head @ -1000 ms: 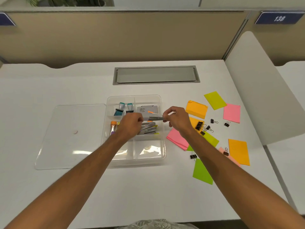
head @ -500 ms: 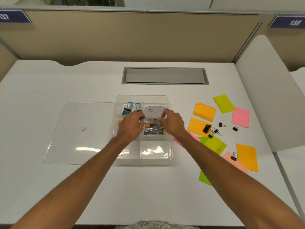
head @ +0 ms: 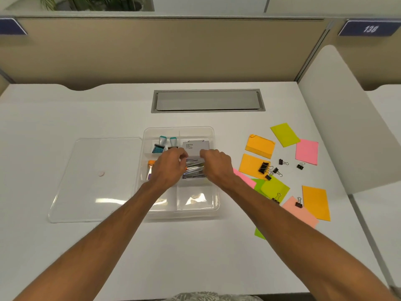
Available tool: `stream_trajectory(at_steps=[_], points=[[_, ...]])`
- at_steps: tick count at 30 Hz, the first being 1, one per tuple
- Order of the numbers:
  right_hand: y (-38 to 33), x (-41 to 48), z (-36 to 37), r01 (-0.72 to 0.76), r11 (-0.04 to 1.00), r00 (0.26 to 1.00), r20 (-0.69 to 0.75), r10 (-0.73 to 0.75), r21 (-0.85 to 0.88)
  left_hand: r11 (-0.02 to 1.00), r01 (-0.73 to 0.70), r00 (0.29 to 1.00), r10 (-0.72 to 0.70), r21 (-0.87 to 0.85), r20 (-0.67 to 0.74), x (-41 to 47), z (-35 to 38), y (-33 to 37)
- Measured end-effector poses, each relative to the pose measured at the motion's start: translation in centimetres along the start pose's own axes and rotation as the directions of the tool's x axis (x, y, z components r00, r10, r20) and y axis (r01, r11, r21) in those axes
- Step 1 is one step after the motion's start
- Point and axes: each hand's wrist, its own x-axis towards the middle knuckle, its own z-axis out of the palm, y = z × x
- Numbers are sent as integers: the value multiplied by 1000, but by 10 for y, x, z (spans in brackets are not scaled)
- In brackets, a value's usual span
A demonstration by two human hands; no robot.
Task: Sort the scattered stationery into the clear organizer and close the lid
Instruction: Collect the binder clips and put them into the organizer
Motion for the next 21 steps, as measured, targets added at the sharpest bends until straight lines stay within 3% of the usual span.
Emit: stream_trajectory(at_steps=[6, 14, 21], points=[[26, -16, -18, -76, 980, 988, -119, 100, 186, 999, -32, 999, 32, -26, 3, 6, 9, 25], [121, -59, -43, -245, 941, 954, -117, 278, 233, 988, -117, 990, 124, -98, 70, 7, 47, 89], [198, -91, -46, -394, 887, 903, -81, 423, 240, 972, -219, 918, 237, -91, 319, 11, 100, 148]])
